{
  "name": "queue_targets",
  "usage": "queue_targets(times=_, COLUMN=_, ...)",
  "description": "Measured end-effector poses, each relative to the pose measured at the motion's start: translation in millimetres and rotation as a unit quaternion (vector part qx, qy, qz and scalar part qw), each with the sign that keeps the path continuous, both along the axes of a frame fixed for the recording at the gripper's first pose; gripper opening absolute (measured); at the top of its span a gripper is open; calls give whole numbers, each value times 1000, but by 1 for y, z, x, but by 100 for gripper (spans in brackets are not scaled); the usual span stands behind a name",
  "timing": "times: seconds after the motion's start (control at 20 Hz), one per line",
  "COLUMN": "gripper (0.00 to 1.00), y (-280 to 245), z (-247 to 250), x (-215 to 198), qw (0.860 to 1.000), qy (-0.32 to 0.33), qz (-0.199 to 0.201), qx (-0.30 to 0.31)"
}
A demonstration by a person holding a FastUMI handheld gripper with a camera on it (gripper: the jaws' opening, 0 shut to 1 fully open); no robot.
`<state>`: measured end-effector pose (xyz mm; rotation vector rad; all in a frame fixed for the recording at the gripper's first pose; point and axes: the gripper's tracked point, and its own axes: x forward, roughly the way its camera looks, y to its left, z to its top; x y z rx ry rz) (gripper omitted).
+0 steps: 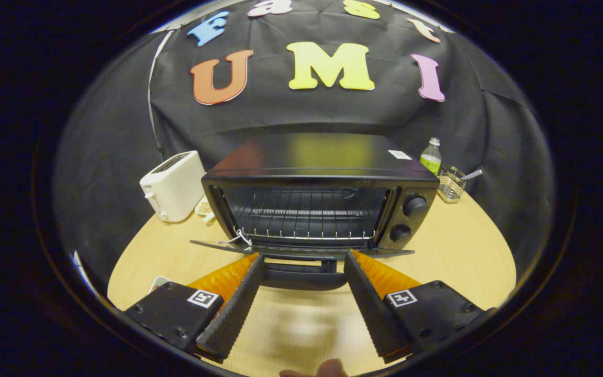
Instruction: Open the toaster oven, put the food inside, and close the toaster oven door.
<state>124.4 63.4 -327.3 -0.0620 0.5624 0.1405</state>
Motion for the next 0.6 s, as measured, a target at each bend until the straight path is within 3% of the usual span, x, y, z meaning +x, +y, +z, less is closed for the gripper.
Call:
queue_targets(times=0.35, gripper=100, y=-15, z=-52, x=-38, qw=996, qy=84, qz=-10, qx=17)
queue_targets(times=0.6, gripper=100, y=-17, z=-1, x=-66, qw=997, qy=63, qz=48, qx=15)
